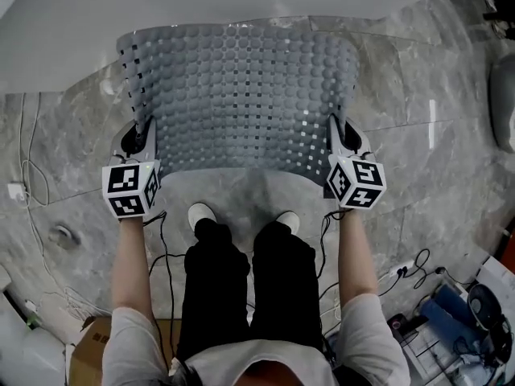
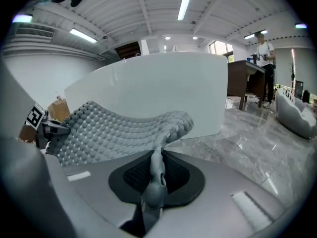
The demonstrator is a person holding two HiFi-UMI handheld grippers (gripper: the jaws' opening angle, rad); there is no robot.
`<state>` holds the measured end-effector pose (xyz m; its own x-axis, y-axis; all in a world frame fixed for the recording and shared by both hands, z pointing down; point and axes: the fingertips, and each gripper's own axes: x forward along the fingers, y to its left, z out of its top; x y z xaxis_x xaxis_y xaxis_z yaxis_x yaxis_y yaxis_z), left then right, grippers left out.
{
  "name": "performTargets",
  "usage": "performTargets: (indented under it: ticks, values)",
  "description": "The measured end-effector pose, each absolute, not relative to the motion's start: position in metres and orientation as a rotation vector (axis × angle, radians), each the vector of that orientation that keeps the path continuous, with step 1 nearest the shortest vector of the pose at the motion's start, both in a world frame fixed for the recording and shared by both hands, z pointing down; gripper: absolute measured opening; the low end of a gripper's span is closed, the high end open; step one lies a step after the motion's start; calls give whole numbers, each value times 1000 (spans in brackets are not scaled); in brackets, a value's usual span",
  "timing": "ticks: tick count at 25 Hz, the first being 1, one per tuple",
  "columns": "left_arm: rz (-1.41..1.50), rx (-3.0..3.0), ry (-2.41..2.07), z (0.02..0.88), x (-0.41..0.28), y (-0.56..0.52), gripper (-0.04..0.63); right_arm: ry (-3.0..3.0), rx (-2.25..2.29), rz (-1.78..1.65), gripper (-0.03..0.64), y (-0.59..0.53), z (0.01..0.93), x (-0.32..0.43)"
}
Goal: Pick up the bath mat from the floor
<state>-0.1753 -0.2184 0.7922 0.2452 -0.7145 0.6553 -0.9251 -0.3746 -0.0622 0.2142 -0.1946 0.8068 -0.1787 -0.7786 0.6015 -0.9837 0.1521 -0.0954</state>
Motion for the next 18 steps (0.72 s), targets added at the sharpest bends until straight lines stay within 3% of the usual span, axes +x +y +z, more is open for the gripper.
performTargets:
  ticks: [18]
  values:
    - [810,2177,-1507,483,-175,-173,44,-2030,1686,654,37,-159,492,206]
